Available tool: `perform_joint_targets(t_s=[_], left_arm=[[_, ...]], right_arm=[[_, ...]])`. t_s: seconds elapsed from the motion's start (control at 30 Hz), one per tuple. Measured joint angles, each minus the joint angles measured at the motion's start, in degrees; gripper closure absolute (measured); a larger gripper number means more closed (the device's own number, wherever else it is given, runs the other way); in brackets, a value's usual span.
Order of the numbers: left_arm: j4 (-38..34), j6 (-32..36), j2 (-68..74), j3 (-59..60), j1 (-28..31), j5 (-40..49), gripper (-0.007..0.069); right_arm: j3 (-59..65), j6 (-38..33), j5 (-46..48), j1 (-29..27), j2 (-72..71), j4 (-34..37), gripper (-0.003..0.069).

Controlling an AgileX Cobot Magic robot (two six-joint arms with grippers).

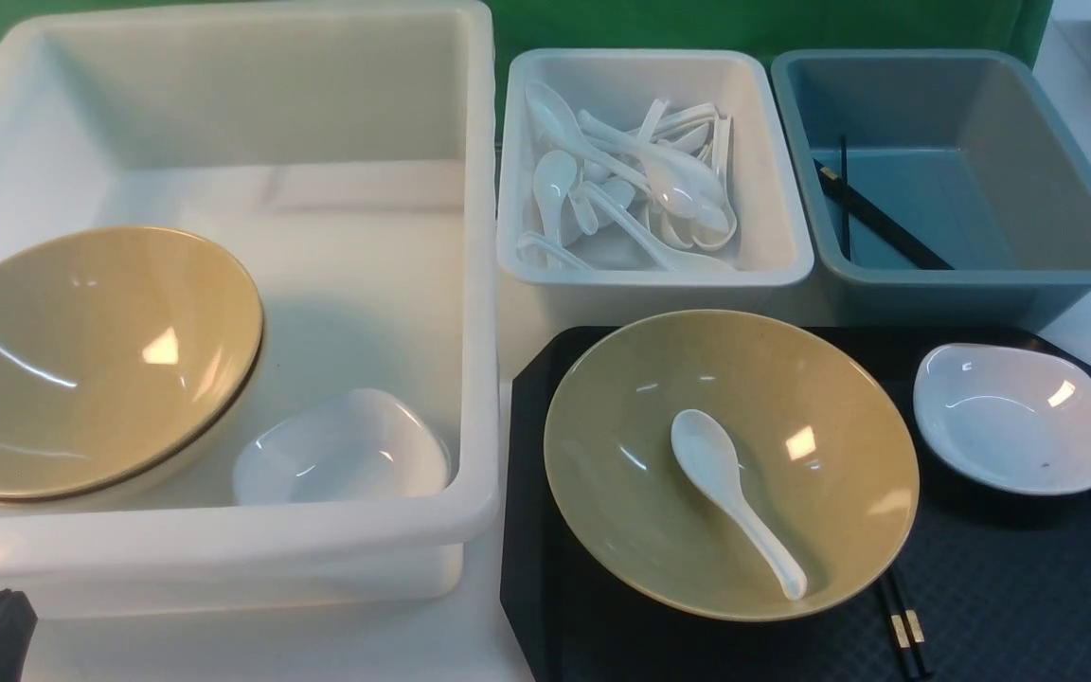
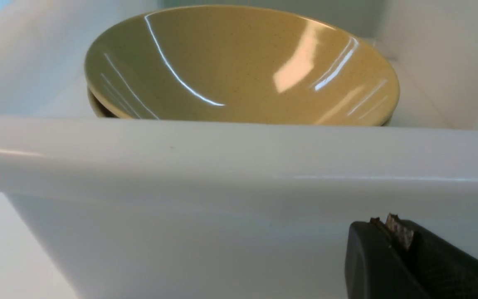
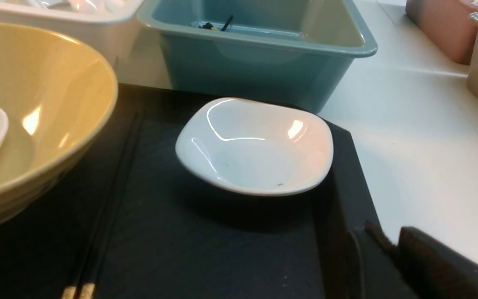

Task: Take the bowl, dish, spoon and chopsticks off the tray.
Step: Use the left arm to grab the soup spoon in the middle

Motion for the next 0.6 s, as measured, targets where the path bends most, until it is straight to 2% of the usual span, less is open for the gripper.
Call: perform_joint_targets(t_s=[0.4, 0.53, 0.6], left_arm=[[0.00, 0.00, 0.00, 0.05, 0.00, -3.15, 0.0631], [0.00, 0.00, 0.00, 0.05, 0.00, -7.82, 0.0631], [0.02, 0.00, 0.00, 0.05, 0.00, -15.21, 0.0631]], right_arm=[[0.00, -0.19, -0.67, 0.00, 0.00, 0.00, 0.0516], [0.00, -0.19, -7.14, 0.00, 0.00, 0.00, 0.0511], [0.00, -0.19, -14.50, 0.00, 0.00, 0.00, 0.0508]])
